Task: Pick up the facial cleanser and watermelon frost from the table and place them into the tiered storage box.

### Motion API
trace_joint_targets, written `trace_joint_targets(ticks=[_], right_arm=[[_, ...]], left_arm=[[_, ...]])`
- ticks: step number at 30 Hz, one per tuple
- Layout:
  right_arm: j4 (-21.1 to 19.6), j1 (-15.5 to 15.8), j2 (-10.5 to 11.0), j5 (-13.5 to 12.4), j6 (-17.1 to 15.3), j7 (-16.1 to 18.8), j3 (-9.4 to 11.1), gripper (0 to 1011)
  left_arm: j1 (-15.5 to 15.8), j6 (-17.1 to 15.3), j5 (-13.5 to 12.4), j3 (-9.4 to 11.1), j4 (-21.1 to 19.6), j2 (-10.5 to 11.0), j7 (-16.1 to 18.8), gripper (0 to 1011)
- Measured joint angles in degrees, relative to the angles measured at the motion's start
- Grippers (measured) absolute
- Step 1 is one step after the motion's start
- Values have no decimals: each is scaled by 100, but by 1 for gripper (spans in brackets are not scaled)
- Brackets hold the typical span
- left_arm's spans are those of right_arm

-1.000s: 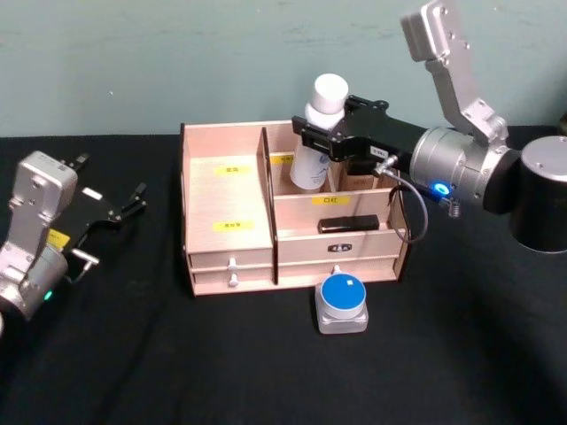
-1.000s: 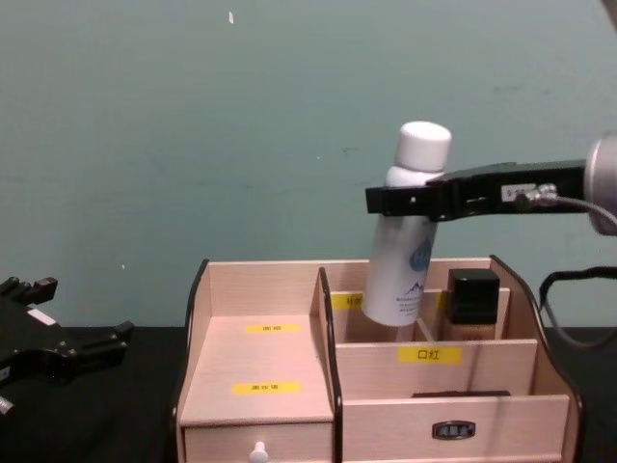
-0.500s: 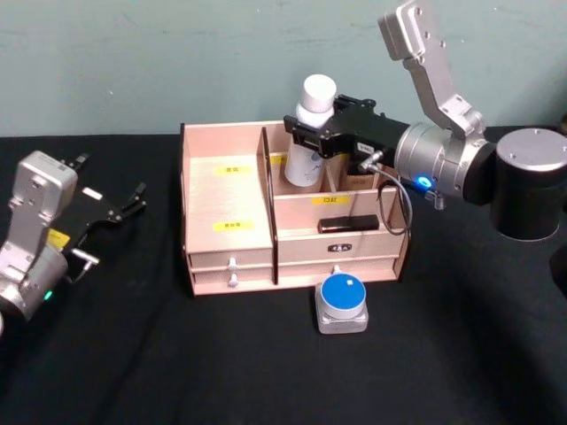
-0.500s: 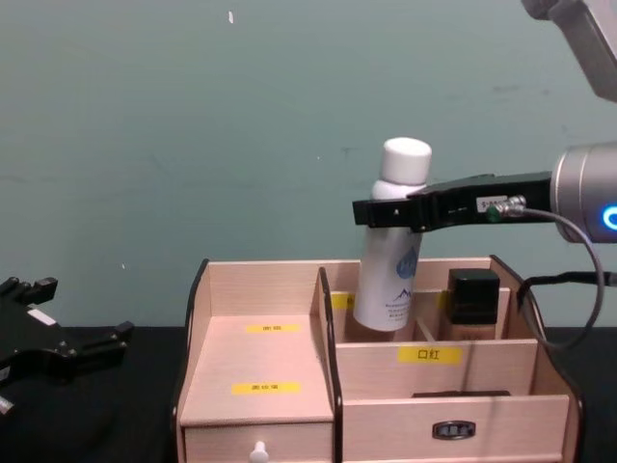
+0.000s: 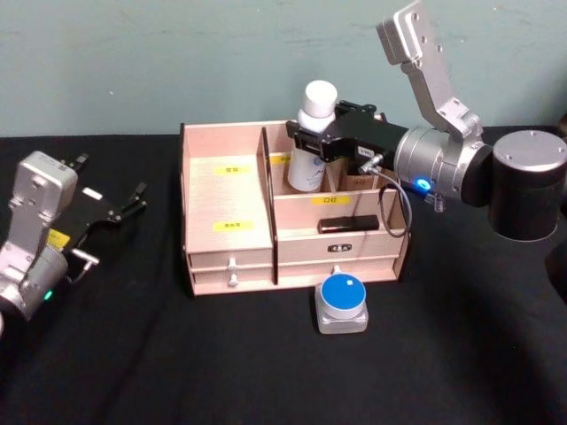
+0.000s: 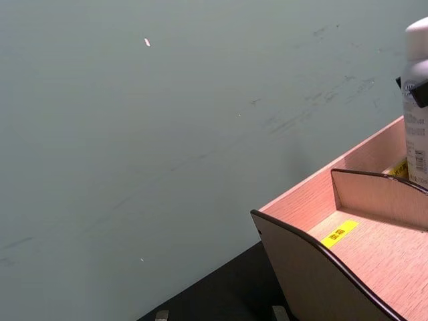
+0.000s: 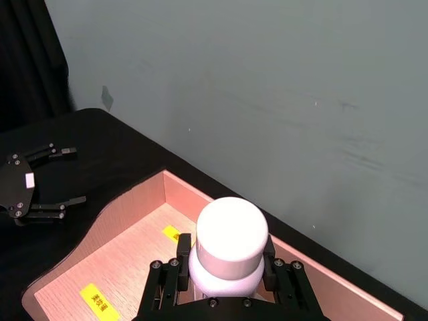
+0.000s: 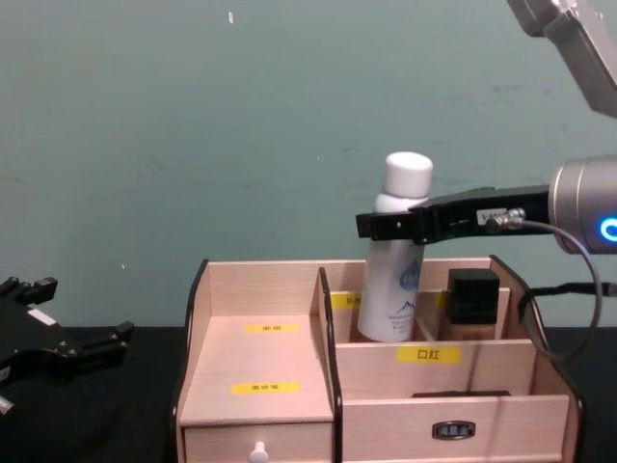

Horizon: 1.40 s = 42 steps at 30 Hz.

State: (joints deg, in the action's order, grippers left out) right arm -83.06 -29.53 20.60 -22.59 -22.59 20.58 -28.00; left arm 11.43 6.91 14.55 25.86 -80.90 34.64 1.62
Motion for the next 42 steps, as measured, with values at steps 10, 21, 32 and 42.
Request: trace_joint_targets(ticks=[10,21,32,42], right_arm=[[140,8,-51,48,-44,103,-35,596],[457,-82,-137,92,-43,238,-117,596],[562,-98,-139,143,-72,295,-159,596],[562,-97,-139,147,-97,295,-157,607]], left_arm=[[0,0,0,0,0,0,0,1001],[0,0,0,0,0,0,0,1001],[0,0,0,0,0,0,0,1001],[0,0,0,0,0,0,0,1001]])
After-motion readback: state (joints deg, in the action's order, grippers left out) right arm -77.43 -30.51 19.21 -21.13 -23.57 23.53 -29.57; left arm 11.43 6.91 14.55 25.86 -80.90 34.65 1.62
